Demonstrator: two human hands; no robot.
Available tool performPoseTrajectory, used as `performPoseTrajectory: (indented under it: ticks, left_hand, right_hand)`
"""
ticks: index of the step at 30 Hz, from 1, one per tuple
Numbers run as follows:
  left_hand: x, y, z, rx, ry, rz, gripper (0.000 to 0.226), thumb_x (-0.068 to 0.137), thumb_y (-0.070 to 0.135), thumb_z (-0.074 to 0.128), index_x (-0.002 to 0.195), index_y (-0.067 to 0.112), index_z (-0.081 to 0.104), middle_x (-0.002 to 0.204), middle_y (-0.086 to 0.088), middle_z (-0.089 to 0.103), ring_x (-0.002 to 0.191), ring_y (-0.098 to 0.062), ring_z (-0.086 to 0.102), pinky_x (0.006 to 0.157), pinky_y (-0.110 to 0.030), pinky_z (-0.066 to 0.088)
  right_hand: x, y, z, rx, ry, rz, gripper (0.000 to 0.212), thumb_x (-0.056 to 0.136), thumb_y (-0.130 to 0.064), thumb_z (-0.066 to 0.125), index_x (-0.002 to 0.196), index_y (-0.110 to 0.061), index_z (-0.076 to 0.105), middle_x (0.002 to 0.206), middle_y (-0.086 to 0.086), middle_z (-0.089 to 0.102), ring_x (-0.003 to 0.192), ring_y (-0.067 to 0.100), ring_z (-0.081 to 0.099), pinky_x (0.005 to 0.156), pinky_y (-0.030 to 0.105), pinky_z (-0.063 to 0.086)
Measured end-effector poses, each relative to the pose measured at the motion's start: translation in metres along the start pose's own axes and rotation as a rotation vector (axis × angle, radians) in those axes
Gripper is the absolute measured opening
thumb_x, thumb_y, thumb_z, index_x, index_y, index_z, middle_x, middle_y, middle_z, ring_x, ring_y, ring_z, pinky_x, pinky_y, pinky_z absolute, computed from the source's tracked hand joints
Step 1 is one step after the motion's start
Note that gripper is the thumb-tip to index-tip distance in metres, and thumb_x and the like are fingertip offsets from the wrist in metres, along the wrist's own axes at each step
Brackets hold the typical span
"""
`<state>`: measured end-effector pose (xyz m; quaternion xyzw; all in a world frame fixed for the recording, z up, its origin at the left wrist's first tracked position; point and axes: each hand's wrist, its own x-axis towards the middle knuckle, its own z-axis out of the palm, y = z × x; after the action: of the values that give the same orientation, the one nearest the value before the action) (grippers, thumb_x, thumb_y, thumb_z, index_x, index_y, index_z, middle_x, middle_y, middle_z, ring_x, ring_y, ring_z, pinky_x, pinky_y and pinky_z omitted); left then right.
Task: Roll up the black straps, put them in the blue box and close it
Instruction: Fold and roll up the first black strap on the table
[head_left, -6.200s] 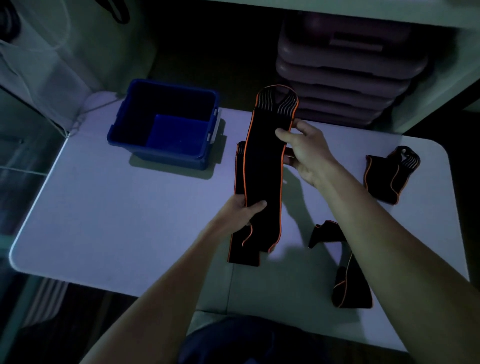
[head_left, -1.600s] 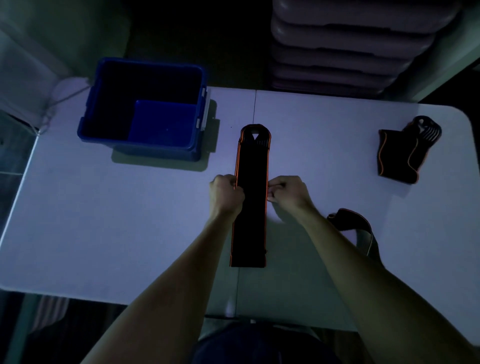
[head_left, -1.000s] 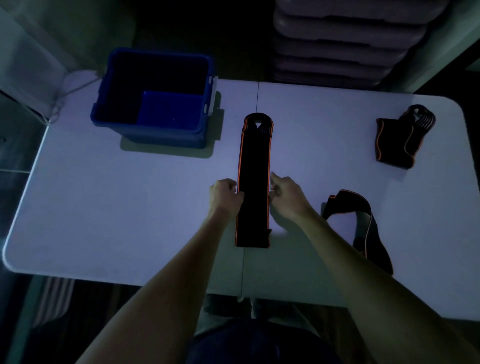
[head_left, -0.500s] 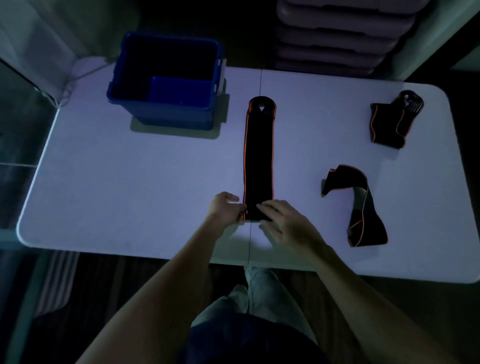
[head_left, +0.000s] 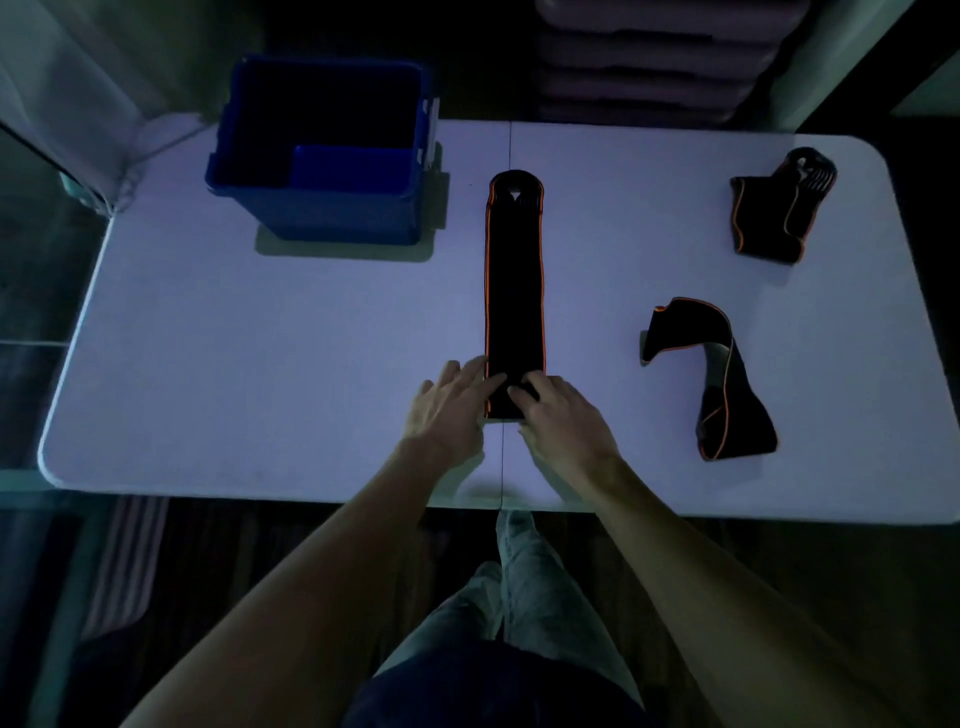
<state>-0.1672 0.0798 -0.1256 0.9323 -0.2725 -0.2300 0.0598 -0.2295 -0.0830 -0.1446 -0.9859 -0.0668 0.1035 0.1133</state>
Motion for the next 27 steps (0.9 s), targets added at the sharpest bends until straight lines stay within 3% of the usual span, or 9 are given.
performPoseTrajectory:
  ticks: [4,9,12,15,18,22,27]
  left_hand:
    - [0.001,0.0,-0.001,0.183,-0.005,0.074,0.077,0.087,0.035,0.063,0.154,0.024,0.027,0.162,-0.001,0.015,0.144,-0.029,0.018,0.104,-0.042,0.035]
    - [0.005,0.003,0.003,0.042,0.091,0.07,0.051,0.092,0.034,0.058,0.139,0.02,0.045,0.146,0.003,0.044,0.133,-0.023,0.036,0.097,-0.039,0.04]
    - [0.009,0.003,0.001,-0.089,0.141,0.046,0.034,0.094,0.029,0.053,0.125,0.017,0.051,0.128,-0.001,0.058,0.121,-0.025,0.046,0.086,-0.04,0.043]
    - [0.017,0.005,-0.008,-0.254,0.113,-0.043,0.026,0.093,0.025,0.053,0.117,0.014,0.05,0.113,-0.009,0.062,0.109,-0.031,0.055,0.075,-0.038,0.042]
    - [0.024,0.004,-0.017,-0.332,0.069,-0.112,0.031,0.094,0.031,0.054,0.121,0.02,0.044,0.106,-0.015,0.062,0.094,-0.038,0.061,0.072,-0.041,0.048]
    - [0.032,0.002,-0.02,-0.376,0.085,-0.18,0.027,0.096,0.026,0.051,0.121,0.019,0.045,0.102,-0.017,0.066,0.09,-0.04,0.063,0.071,-0.044,0.052]
    - [0.039,0.012,-0.023,-0.45,0.123,-0.3,0.025,0.096,0.021,0.049,0.12,0.017,0.052,0.101,-0.015,0.066,0.088,-0.038,0.064,0.065,-0.038,0.046]
  right_hand:
    - [0.001,-0.005,-0.002,0.019,-0.033,0.061,0.058,0.08,-0.008,0.073,0.133,-0.016,0.051,0.128,0.007,0.048,0.113,0.029,0.053,0.084,0.039,0.054]
    - [0.007,-0.001,-0.014,0.129,-0.056,0.058,0.035,0.091,-0.011,0.059,0.126,-0.014,0.058,0.125,0.005,0.049,0.109,0.026,0.05,0.081,0.042,0.055]
    - [0.015,0.004,-0.026,0.192,-0.079,0.062,0.025,0.092,-0.011,0.053,0.117,-0.011,0.053,0.112,0.006,0.055,0.091,0.025,0.057,0.07,0.039,0.051]
    - [0.023,0.008,-0.036,0.272,-0.1,0.126,0.023,0.094,-0.012,0.052,0.114,-0.012,0.043,0.1,0.008,0.056,0.071,0.021,0.055,0.053,0.029,0.037]
    - [0.03,0.01,-0.037,0.312,-0.087,0.211,0.027,0.095,-0.015,0.054,0.121,-0.011,0.047,0.111,0.013,0.053,0.085,0.026,0.057,0.066,0.03,0.04]
    - [0.037,0.005,-0.034,0.352,-0.021,0.297,0.042,0.096,-0.015,0.056,0.137,-0.013,0.046,0.122,0.014,0.046,0.1,0.029,0.058,0.08,0.033,0.048]
    - [0.026,0.001,-0.022,0.197,0.231,0.151,0.05,0.089,-0.011,0.066,0.135,-0.013,0.048,0.133,0.01,0.045,0.12,0.027,0.048,0.083,0.036,0.056]
